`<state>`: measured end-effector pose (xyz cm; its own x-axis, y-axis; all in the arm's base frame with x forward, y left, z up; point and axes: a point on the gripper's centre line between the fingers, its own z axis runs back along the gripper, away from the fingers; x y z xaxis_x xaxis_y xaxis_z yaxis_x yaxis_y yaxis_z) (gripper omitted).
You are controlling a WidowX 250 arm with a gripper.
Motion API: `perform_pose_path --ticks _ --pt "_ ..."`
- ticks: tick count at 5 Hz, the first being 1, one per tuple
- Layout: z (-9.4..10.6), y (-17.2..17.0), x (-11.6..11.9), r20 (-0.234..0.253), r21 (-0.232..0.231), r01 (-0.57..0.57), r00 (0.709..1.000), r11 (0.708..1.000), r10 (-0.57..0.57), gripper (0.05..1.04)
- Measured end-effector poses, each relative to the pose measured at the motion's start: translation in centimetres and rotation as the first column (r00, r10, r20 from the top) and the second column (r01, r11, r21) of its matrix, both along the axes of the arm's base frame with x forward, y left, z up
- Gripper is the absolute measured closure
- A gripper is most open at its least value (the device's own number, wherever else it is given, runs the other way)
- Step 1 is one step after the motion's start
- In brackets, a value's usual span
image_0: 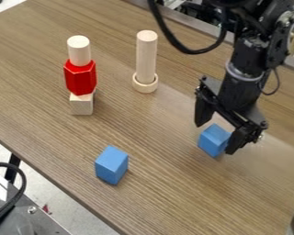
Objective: Put the blue block above the tower
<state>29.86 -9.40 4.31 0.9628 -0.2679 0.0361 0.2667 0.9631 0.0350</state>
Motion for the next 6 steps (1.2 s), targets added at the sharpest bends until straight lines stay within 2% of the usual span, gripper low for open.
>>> perform_pose_path --ticks 1,2,3,4,5,6 --pt "-1.3 0.3 0.9 -0.007 0.014 -0.032 0.999 0.999 0.032 0.382" --pt "-1.7 1.0 1.6 -0.006 0.036 -0.045 0.999 0.998 0.046 0.507" --pt "-1.6 1.9 0.8 -0.035 0.057 -0.055 0.998 0.997 0.057 0.507" --pt "1.1 3.7 0.0 -0.013 0.035 -0.108 0.994 0.994 0.108 0.507" --pt "4.8 5.9 -0.6 0.03 -0.016 -0.193 0.981 0.981 0.194 0.507" --pt "8.8 8.5 -1.4 0.067 -0.07 -0.296 0.952 0.953 0.3 0.508"
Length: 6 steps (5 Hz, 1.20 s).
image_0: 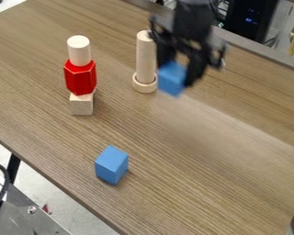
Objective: Put the blue block above the tower
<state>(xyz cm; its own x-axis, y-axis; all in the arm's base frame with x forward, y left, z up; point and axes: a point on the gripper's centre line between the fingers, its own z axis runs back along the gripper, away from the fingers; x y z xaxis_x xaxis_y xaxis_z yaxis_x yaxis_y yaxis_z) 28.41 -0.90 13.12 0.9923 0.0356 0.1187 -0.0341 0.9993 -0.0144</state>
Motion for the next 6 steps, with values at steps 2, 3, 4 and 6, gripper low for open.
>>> perform_pose_path --ticks 2,3,4,6 --pt "4.2 5.2 -0.2 -0.017 0.014 -0.266 0.964 0.964 0.266 0.507" --pt "4.7 7.2 -0.6 -0.048 0.044 -0.394 0.917 0.918 0.396 0.508" --pt "4.3 8.6 -0.9 -0.073 0.029 -0.458 0.885 0.888 0.459 0.508" --pt "3.7 11.2 -1.5 -0.089 0.018 -0.534 0.841 0.845 0.534 0.508"
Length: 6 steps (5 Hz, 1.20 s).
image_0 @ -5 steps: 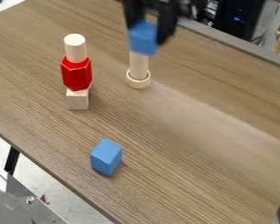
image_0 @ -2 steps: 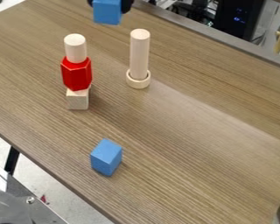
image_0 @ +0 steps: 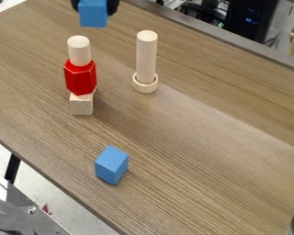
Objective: Put the blue block above the tower
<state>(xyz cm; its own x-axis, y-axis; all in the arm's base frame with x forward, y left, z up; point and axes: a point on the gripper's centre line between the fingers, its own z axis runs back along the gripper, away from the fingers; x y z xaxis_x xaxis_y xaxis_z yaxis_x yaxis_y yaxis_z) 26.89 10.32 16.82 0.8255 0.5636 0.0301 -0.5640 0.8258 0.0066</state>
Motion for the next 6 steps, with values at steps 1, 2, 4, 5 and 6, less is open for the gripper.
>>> perform_pose_path --ticks 1,2,4,5,6 --pt "-0.6 0.8 0.2 0.001 0.006 0.006 1.0 1.0 -0.006 0.508" --pt "-1.0 1.2 0.2 0.003 0.017 0.008 1.0 1.0 -0.008 0.507" --pt "-1.9 1.9 0.0 0.006 0.029 0.019 1.0 0.999 -0.019 0.508" --pt "-2.1 2.4 -0.3 0.001 0.032 0.015 1.0 0.999 -0.015 0.508" --pt "-2.3 2.7 -0.5 0.0 0.041 0.015 1.0 0.999 -0.015 0.508"
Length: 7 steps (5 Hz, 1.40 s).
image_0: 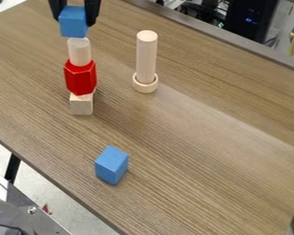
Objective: Put the blue block above the tower
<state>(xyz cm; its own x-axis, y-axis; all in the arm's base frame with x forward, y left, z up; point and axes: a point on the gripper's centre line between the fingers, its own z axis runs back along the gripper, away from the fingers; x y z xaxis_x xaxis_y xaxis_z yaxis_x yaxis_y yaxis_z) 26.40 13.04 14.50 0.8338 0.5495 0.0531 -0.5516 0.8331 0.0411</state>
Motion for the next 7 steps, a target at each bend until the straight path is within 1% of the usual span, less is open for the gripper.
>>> perform_pose_path --ticks 1,2,4,7 --pt "0.0 0.2 0.0 0.002 0.003 -0.001 1.0 1.0 0.001 0.508" --pt "-0.6 0.3 -0.1 -0.011 -0.003 -0.004 1.0 1.0 0.004 0.508" --pt "-1.1 0.0 0.1 -0.016 -0.003 -0.005 1.0 1.0 0.005 0.508" --pt "-1.2 -0.6 0.4 -0.012 -0.002 0.0 1.0 1.0 0.0 0.508"
